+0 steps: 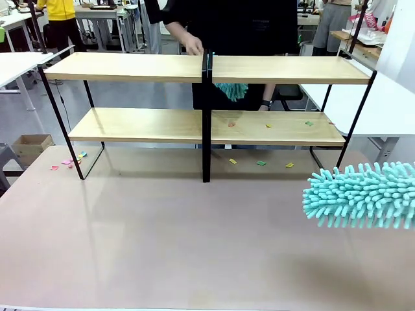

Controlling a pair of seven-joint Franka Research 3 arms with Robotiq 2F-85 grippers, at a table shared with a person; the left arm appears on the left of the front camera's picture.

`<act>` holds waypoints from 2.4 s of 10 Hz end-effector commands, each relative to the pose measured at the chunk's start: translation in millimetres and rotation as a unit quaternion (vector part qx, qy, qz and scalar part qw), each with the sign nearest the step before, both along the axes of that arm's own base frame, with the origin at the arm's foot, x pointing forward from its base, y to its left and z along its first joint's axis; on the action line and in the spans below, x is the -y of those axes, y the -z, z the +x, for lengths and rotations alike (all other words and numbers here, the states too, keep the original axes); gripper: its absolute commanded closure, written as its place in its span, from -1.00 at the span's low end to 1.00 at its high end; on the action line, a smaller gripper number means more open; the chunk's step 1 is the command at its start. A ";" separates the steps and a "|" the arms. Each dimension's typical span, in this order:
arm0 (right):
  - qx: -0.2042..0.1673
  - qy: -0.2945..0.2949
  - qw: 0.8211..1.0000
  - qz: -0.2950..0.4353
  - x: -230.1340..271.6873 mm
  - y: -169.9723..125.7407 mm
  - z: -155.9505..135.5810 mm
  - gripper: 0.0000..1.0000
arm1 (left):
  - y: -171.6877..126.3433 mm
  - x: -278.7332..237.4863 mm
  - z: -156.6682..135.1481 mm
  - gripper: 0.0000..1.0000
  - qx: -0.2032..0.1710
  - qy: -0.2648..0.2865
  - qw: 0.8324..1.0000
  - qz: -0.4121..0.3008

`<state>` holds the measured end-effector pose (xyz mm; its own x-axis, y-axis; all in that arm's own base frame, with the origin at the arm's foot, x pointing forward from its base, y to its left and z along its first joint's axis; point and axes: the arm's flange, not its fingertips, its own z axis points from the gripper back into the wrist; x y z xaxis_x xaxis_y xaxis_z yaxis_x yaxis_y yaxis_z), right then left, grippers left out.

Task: Clean the shelves.
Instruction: Clean a randomly selected level of the Shelf with the Duster, then clean another randomly selected level of the Shelf with the Duster.

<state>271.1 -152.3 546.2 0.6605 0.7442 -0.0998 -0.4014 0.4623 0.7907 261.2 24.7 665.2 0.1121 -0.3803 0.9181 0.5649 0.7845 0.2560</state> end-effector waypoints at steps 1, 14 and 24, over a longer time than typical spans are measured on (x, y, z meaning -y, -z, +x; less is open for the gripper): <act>0.002 0.005 1.000 -0.003 1.4 -4.5 1.8 0.74 | -0.1 0.0 0.0 -1.00 0.000 -0.003 1.000 0.002; 0.016 0.017 1.000 -0.001 2.0 -1.1 2.8 0.74 | -0.1 0.0 0.0 -1.00 0.000 -0.003 1.000 0.002; 0.058 -0.034 0.991 -0.119 -80.6 16.0 32.0 0.74 | -0.1 0.0 0.0 -1.00 0.000 -0.003 1.000 0.002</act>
